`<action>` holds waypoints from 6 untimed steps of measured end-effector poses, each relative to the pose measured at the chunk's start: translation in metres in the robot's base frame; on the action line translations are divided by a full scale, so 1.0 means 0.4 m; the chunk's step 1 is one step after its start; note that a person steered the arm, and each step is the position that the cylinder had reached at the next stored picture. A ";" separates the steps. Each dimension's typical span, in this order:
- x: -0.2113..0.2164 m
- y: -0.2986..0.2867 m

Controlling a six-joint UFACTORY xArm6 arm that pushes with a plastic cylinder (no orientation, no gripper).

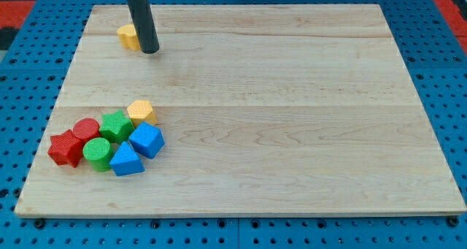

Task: Keep your hand diagonally top left to the yellow hexagon

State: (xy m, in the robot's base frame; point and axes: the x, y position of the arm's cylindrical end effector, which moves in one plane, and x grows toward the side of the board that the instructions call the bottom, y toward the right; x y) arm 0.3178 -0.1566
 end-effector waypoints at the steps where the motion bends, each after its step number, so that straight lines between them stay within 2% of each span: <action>1: -0.050 -0.072; 2: -0.165 -0.071; 3: -0.176 -0.031; 4: -0.112 0.043; 6: -0.076 0.051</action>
